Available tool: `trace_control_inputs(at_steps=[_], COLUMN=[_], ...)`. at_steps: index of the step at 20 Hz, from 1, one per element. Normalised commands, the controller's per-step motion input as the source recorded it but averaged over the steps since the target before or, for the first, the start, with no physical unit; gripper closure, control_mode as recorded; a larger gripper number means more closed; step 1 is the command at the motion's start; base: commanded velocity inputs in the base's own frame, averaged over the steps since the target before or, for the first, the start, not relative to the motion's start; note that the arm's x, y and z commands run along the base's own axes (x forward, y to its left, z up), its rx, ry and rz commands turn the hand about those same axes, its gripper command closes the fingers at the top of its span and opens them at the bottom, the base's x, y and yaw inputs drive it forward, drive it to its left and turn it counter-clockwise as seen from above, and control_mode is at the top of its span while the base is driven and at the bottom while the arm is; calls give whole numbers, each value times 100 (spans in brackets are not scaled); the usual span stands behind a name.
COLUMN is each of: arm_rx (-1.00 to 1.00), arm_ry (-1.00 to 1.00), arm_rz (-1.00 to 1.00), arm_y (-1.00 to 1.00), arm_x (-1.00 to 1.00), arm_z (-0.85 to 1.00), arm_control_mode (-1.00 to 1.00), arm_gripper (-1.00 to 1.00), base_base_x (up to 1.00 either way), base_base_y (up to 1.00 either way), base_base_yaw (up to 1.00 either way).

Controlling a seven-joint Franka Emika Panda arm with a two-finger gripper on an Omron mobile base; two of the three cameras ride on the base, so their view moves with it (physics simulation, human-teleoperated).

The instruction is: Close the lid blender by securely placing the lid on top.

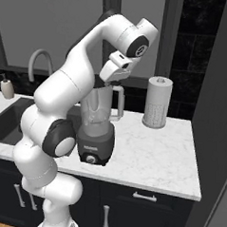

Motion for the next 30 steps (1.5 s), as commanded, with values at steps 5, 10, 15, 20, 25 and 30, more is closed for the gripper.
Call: trace_control_inputs(at_steps=[5, 10, 15, 20, 25, 30], arm_rx=[0, 0, 0, 1, 1, 0], arm_ry=[0, 0, -6, -16, -32, -49], arm_rz=[0, 0, 0, 0, 3, 16], arm_y=[4, 0, 0, 0, 0, 0], arm_x=[0, 0, 0, -1, -44, -100], arm_z=[-1, 0, 1, 12, 17, -2], arm_control_mode=[-100, -100, -100, -100, -100, -100], arm_gripper=[100, -100, -100, -100, -100, -100], base_base_x=[0, 0, 0, 0, 0, 0], base_base_y=[0, 0, 0, 0, 0, 0], base_base_yaw=[0, 0, 0, 0, 0, 0])
